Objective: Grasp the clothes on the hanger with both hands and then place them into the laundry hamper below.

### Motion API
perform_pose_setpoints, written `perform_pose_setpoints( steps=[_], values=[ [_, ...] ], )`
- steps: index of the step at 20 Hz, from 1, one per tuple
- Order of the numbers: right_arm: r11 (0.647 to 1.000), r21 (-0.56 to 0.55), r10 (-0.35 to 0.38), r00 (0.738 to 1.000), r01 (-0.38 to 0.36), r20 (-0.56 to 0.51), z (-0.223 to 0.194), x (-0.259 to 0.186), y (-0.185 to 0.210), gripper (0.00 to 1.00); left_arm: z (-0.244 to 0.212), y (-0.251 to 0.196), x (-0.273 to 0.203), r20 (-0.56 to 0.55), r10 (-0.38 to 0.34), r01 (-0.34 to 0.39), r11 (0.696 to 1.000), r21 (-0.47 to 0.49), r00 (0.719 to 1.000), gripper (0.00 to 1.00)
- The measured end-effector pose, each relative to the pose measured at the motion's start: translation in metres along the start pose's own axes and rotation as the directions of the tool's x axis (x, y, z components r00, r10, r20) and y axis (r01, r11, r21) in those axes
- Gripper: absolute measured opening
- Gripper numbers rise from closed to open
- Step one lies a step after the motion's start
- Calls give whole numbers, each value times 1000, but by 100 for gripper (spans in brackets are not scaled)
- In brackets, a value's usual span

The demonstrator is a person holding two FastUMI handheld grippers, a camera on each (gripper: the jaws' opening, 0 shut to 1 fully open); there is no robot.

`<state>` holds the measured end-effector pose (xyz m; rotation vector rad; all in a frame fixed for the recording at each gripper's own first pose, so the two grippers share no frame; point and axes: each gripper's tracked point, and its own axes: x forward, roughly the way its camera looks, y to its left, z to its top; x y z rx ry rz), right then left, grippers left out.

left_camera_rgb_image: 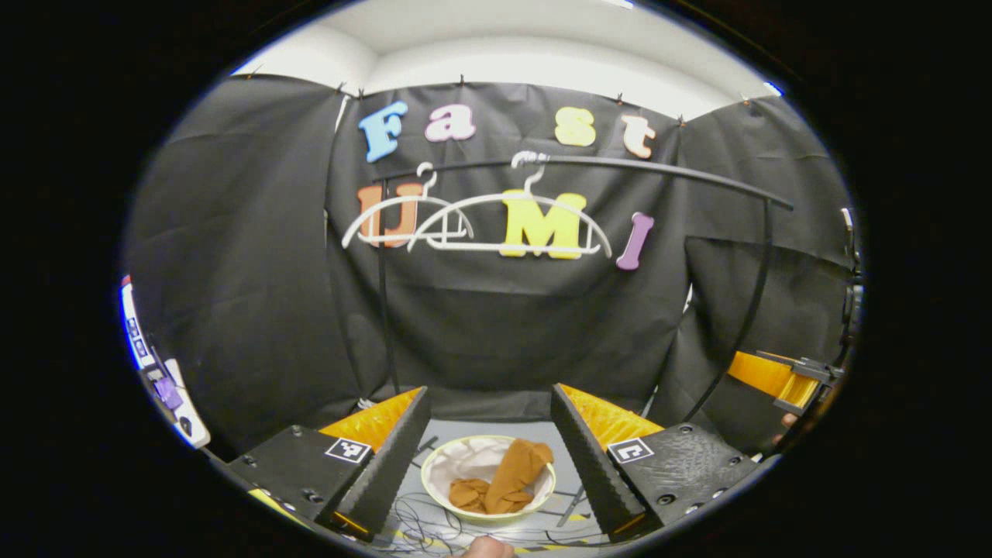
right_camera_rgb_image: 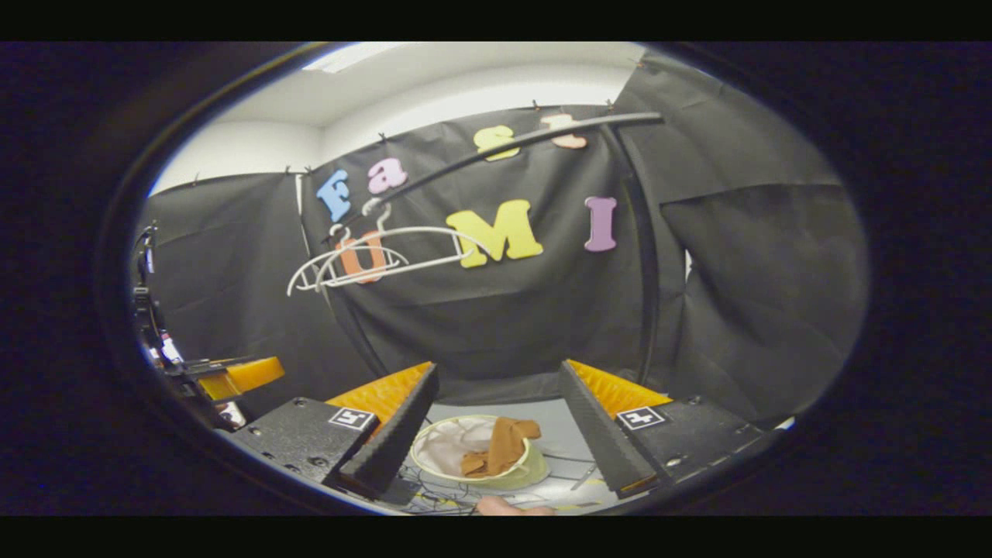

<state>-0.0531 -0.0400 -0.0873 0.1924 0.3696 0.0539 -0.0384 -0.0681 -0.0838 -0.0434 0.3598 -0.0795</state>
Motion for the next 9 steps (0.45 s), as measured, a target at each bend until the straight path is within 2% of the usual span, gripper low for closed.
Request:
perform_pose_setpoints(
  steps=[4, 9],
  values=[
    [1000, -1, 11, 994, -11, 111, 45, -44, -1, 99, 41, -9, -56, 121, 21, -23, 1000, 14, 992, 89],
    [999, -43, -9, 977, 19, 211, 82, -82, -3, 99, 86, 10, -105, 287, 21, -39, 998, 58, 958, 89]
  ],
)
